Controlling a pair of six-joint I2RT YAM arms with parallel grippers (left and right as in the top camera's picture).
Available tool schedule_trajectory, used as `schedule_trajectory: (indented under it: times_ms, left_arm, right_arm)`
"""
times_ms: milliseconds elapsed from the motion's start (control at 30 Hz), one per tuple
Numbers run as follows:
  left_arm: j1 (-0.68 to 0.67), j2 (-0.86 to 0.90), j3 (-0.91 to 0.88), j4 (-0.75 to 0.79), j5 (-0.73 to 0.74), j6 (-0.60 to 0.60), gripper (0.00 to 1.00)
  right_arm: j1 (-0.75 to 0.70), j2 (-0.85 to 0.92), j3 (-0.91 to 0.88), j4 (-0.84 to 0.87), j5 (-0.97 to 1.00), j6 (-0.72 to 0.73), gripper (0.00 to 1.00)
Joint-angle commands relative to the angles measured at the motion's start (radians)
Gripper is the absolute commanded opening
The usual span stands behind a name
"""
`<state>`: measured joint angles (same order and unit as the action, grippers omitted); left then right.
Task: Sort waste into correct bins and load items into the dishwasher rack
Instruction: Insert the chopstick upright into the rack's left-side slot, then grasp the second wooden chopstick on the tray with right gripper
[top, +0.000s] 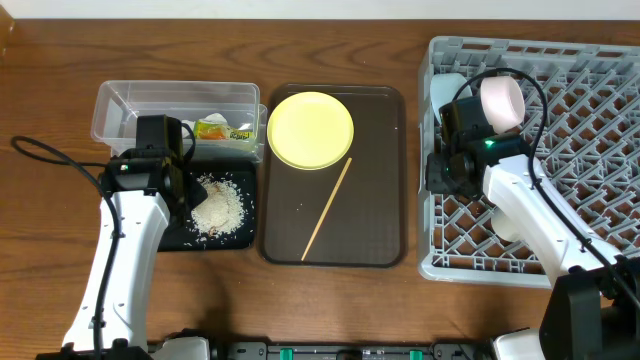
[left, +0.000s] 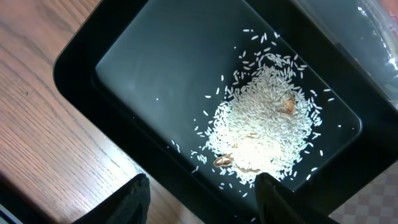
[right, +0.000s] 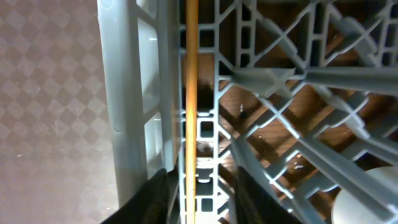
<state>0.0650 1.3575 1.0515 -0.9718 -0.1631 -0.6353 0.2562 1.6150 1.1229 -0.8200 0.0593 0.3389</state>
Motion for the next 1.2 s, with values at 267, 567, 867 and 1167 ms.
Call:
schedule_trajectory:
  times_ms: [267,567,867,1167]
  left_arm:
    - [0.005,-0.011,0.006,-0.003,-0.002,-0.010,0.57]
    - [0.005,-0.011,0.006,-0.002,-0.002,-0.010,0.57]
    - [0.005,-0.011,0.006,-0.003,-0.002,-0.010,0.57]
    - [0.005,-0.011,0.006,-0.003,-0.002,-0.010,0.57]
  right_arm:
    - [0.048,-0.007,0.189,0.067,-0.093,-0.043,0.39]
    - [0.241,0.019,0.167,0.195,-0.163,-0.048,0.48]
    - [0.409,0.163,0.158,0.213,-0.050,0.175,0.49]
    - [0.505,0.343,0.158,0.233,0.035,0.335,0.44]
